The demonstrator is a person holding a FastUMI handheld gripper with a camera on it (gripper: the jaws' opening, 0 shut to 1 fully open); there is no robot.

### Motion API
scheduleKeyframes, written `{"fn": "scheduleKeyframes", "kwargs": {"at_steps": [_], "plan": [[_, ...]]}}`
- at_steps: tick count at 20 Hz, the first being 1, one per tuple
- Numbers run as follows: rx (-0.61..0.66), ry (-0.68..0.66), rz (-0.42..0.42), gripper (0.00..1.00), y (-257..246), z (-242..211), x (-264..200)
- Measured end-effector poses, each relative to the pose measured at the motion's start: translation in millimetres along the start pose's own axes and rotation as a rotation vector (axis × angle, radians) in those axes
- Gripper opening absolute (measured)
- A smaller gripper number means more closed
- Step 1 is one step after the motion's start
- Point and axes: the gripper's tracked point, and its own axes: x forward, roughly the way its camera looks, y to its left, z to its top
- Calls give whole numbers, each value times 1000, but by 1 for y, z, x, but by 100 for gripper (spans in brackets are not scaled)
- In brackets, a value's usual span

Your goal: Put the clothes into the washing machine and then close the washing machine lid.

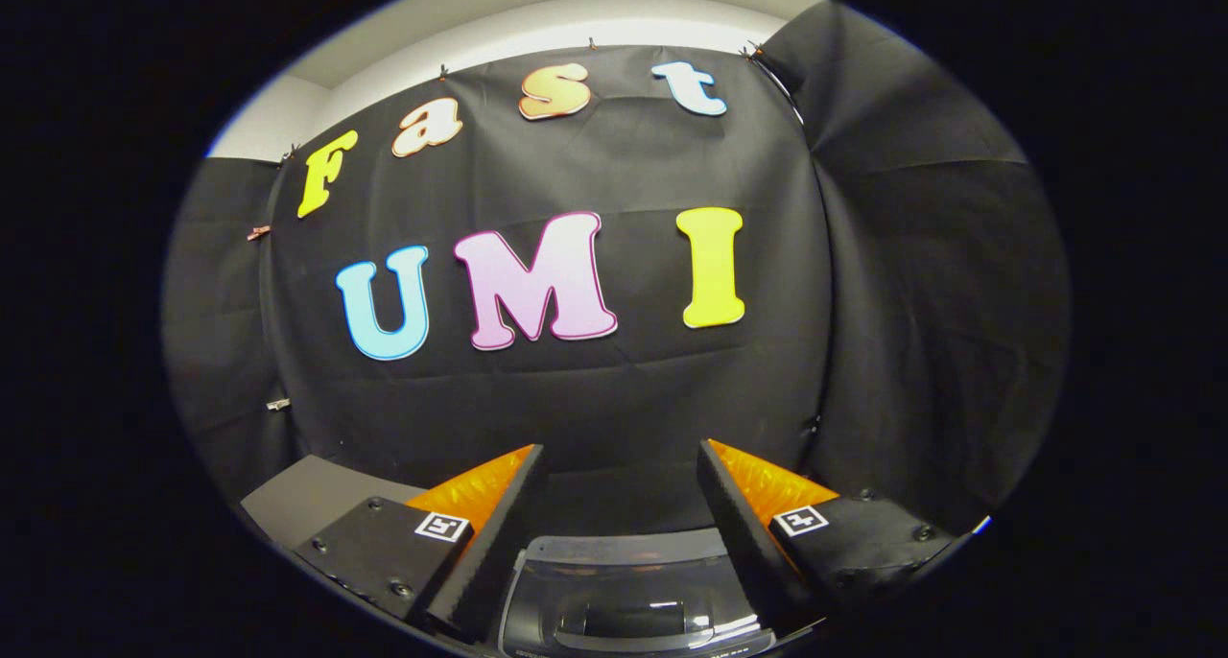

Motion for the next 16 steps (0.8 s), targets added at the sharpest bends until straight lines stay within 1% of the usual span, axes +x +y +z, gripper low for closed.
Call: {"fn": "scheduleKeyframes", "kwargs": {"at_steps": [1,3,7,10,14,16], "plan": [[-19,-14,-1,99,0,0,-1],[-34,7,1,99,2,-11,-2],[-24,35,-4,99,1,-21,-4],[-31,33,6,99,3,-19,-4],[-57,-1,18,99,10,-9,-5],[-66,4,24,99,13,-11,-5]]}}
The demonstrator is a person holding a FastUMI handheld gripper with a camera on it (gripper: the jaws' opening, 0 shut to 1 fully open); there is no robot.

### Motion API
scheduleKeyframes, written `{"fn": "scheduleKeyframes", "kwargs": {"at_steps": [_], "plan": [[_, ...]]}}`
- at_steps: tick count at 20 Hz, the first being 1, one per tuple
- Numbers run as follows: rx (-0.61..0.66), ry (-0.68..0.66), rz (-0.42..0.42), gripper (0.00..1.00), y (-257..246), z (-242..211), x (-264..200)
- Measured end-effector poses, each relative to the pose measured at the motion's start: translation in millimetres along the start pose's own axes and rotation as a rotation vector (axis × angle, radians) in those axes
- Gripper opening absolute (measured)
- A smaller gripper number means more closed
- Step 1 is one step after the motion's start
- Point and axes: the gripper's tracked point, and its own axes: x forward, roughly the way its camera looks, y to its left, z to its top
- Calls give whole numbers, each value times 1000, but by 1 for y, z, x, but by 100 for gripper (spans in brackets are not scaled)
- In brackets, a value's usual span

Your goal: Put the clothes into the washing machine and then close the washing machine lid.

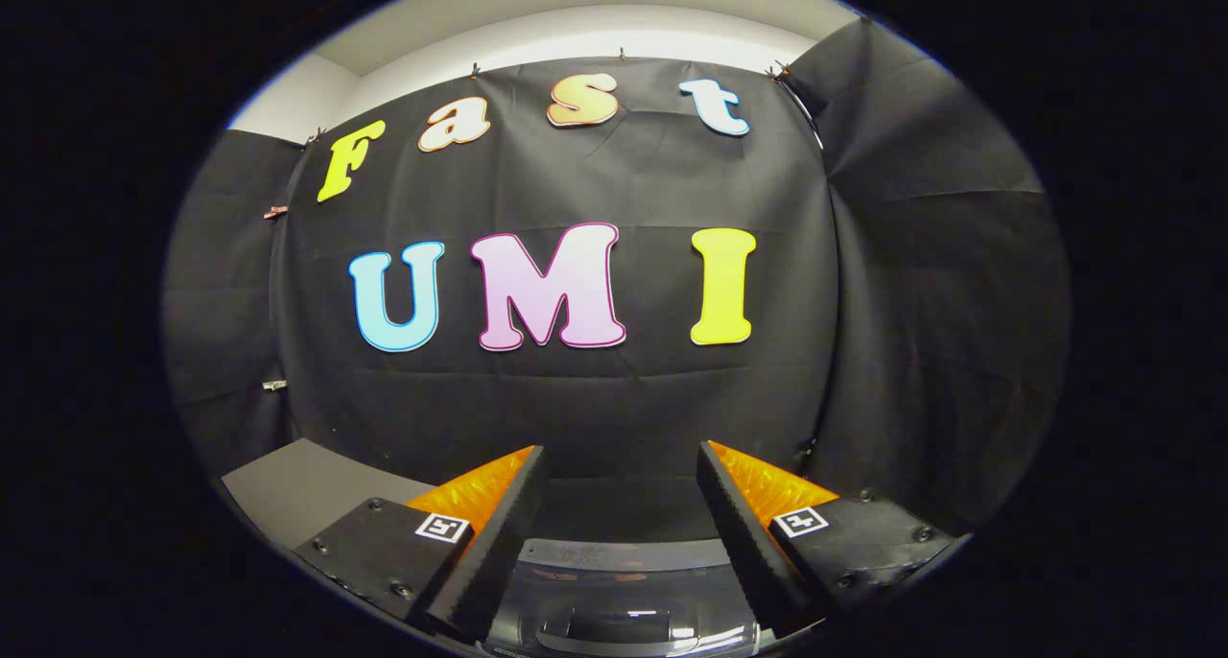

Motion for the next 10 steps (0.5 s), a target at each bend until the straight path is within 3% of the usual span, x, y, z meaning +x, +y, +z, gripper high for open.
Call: {"fn": "scheduleKeyframes", "kwargs": {"at_steps": [10], "plan": [[-17,14,8,99,6,-5,-1]]}}
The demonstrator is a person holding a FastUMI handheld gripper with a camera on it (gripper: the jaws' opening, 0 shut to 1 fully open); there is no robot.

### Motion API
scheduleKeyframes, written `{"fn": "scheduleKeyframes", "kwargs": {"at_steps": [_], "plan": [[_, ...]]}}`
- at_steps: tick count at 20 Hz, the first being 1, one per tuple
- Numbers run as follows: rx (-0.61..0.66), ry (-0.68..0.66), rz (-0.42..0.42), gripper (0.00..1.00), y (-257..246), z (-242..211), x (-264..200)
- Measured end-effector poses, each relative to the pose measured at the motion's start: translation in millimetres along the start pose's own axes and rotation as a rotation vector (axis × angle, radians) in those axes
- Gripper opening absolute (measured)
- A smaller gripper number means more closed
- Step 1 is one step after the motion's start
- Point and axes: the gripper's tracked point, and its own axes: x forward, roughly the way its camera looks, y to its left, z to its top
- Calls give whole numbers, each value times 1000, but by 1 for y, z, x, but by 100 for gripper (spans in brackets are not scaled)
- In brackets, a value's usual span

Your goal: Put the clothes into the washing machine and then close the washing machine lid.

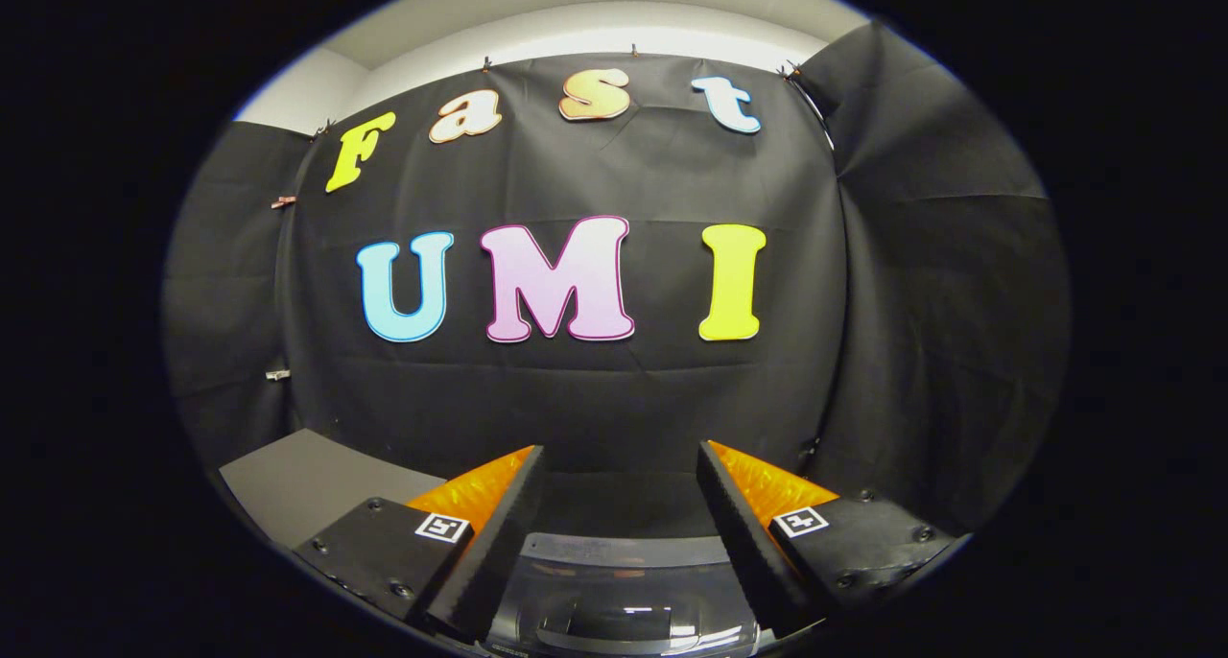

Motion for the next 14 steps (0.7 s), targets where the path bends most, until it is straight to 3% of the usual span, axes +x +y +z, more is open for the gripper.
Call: {"fn": "scheduleKeyframes", "kwargs": {"at_steps": [14], "plan": [[12,1,-1,99,5,3,8]]}}
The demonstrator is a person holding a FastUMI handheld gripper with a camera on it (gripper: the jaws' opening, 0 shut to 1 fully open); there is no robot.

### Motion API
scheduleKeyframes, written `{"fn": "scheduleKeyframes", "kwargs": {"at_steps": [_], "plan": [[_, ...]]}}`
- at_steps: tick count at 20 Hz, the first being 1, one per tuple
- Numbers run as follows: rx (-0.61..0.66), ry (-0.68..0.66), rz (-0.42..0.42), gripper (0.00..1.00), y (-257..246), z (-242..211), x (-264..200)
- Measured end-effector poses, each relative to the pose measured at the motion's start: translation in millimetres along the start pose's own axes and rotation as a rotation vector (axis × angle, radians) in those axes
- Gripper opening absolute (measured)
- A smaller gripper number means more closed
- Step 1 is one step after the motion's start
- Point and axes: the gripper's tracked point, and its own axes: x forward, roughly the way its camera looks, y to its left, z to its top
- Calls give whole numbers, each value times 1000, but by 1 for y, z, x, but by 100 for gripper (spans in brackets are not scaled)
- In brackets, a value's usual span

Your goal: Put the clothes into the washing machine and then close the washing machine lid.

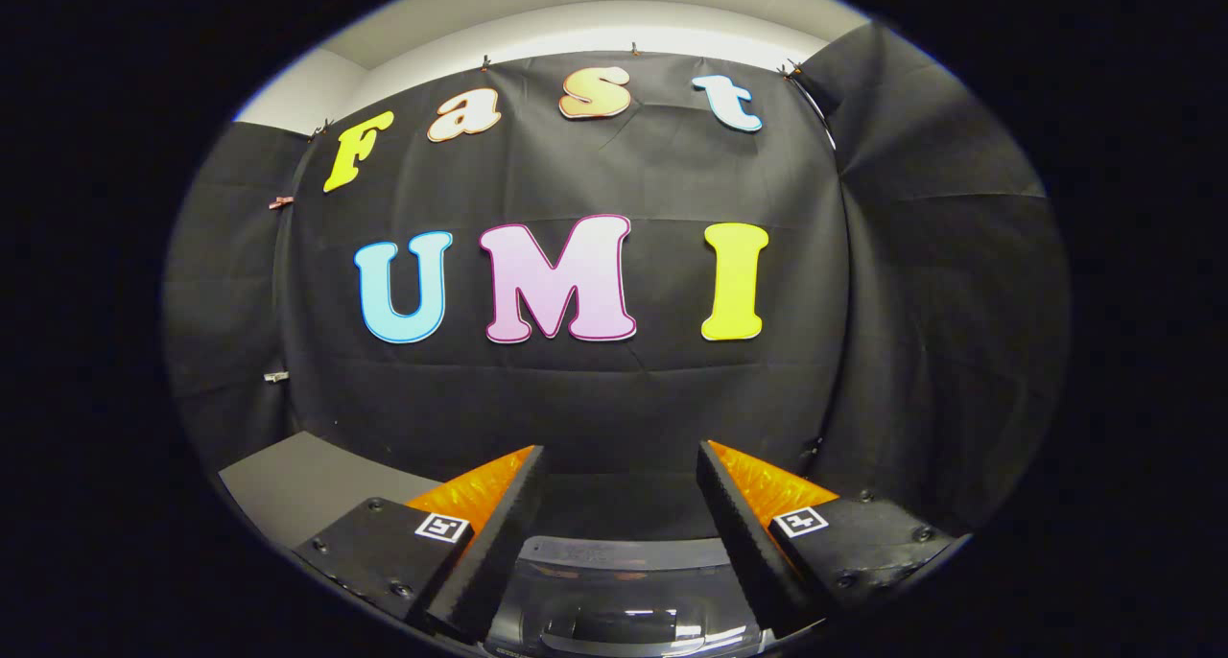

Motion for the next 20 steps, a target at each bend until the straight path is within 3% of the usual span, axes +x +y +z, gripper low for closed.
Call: {"fn": "scheduleKeyframes", "kwargs": {"at_steps": [20], "plan": [[-7,1,14,99,1,3,3]]}}
